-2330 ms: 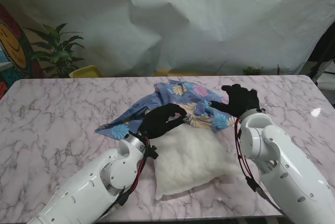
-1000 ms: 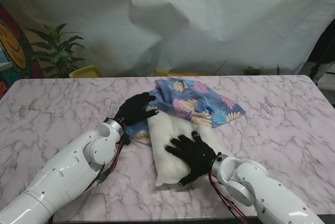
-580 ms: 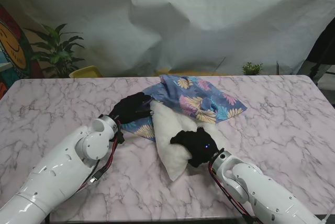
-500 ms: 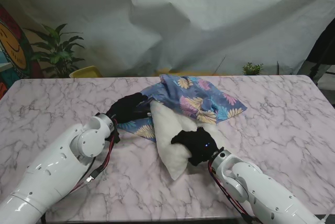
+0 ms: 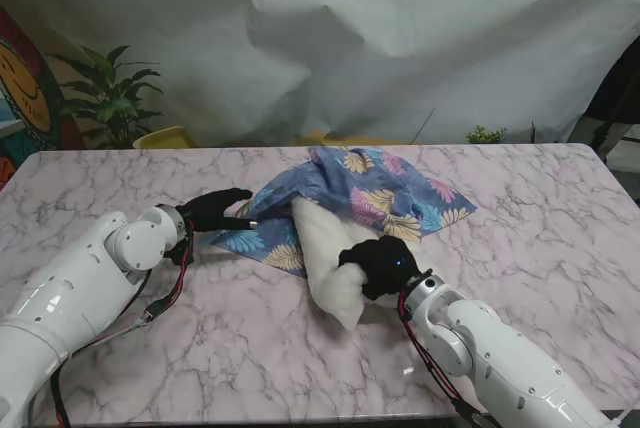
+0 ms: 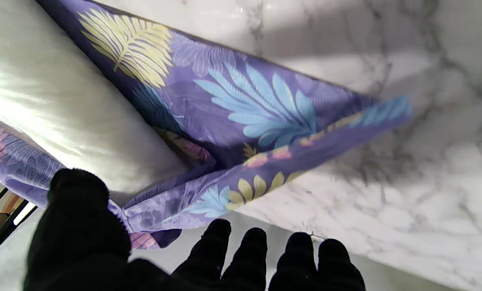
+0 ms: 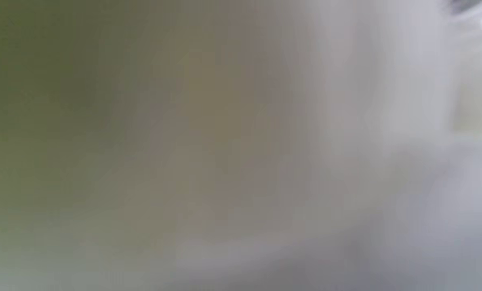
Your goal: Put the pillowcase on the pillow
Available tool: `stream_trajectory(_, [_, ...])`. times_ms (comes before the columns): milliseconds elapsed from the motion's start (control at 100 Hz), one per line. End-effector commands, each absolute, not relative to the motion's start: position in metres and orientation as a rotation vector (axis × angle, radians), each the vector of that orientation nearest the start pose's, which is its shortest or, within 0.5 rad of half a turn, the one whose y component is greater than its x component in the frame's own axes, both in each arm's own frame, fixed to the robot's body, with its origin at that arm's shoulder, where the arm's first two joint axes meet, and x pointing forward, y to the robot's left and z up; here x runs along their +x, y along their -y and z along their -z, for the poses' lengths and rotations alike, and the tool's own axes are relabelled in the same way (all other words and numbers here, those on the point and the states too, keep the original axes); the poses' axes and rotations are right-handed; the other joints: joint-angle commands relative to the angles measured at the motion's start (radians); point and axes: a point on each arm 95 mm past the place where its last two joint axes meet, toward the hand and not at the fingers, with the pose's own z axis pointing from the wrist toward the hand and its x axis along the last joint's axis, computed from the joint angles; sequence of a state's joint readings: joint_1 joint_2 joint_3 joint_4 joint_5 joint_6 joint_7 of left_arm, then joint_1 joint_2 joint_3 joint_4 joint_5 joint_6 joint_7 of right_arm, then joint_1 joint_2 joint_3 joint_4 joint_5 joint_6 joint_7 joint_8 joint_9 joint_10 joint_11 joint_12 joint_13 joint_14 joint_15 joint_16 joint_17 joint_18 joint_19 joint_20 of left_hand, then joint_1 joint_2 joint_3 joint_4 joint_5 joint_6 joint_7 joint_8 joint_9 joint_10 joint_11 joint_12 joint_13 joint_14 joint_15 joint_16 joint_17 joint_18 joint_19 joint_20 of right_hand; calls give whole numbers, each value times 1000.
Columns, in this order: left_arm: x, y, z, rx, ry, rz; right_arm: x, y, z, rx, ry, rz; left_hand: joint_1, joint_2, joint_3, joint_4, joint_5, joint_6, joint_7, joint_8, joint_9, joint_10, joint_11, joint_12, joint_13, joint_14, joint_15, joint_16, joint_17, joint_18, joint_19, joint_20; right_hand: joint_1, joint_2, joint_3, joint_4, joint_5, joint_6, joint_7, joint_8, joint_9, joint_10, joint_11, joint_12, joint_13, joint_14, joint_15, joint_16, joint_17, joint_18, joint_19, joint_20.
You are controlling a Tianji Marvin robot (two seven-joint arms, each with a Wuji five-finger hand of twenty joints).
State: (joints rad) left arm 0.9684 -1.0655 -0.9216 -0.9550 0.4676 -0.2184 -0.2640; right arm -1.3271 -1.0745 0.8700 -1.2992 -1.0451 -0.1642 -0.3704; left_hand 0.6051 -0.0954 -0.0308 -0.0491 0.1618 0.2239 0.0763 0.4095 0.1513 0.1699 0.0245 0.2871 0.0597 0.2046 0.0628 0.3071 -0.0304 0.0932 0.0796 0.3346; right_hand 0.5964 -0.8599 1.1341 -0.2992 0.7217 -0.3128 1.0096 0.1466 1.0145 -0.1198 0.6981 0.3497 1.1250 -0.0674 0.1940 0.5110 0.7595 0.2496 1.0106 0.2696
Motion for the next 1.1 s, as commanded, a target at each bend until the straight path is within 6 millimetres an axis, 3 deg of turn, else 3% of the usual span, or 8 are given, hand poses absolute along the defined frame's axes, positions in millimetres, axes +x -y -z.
stream_trajectory(0, [535,-50,337,-1656,-1759,1454,416,-53,363,850,-1629,-1685,-29,-35,-4,-12,-27,4,-24,-15,-49,9,-12,-5,-39,-1,-33,-14,-17,-26,-48,-23,126,101,53,29,109,-80,170,1,81,31,44,7,123,-33,437,65,90,-186,204,98])
stream_trajectory(230, [540,-42,349,-1651,-1864,1427,423,-63,346,862,-1586,-1739,-26,-52,1,-13,-31,10,-46,-40,-56,33,-30,-41,-45,11,-50,-38,-14,-17,-64,-59,123,119,45,29,128,-73,184,-17,102,44,51,7,144,-27,449,75,101,-168,205,99])
stream_trajectory(450, [551,-32,356,-1436,-1787,1409,422,-73,335,856,-1546,-1791,141,-85,45,7,-25,65,-27,-31,4,27,13,5,13,20,71,21,72,15,-14,-49,119,125,40,28,136,-74,193,-26,113,47,54,14,155,-27,457,85,107,-159,209,102])
stream_trajectory(590, [557,-24,355,-1311,-1675,1423,416,-75,329,840,-1528,-1803,237,-98,88,13,-16,54,30,20,10,4,145,111,54,-7,184,57,143,18,27,-31,116,127,39,28,140,-76,197,-26,119,49,54,18,161,-28,462,90,109,-157,210,103])
stream_trajectory(930, [567,-14,355,-1305,-1669,1370,408,-76,325,826,-1509,-1818,232,-102,94,10,-8,56,23,-12,12,39,152,60,76,42,202,31,174,34,25,-39,113,131,36,28,143,-80,200,-25,126,53,54,27,171,-27,468,98,111,-147,209,104])
stream_trajectory(1030, [569,-8,361,-1348,-1646,1383,407,-76,322,823,-1477,-1828,303,-121,172,10,41,30,52,-25,28,52,186,20,142,56,223,26,238,53,41,-52,116,133,36,28,143,-73,201,-21,130,62,59,34,182,-25,476,103,119,-138,214,105])
stream_trajectory(1050, [570,-7,362,-1355,-1645,1385,407,-76,322,823,-1468,-1832,268,-140,279,-2,61,16,79,-37,29,52,196,2,149,56,227,26,243,56,54,-55,116,133,36,28,143,-71,202,-20,131,65,61,36,186,-25,479,104,121,-134,215,106])
stream_trajectory(1090, [571,-6,364,-1363,-1650,1385,407,-76,320,826,-1451,-1839,271,-141,323,-6,95,-42,110,-31,29,48,193,-5,150,53,230,27,245,59,60,-53,118,134,35,28,143,-67,203,-19,132,72,64,39,190,-24,483,107,126,-127,218,107])
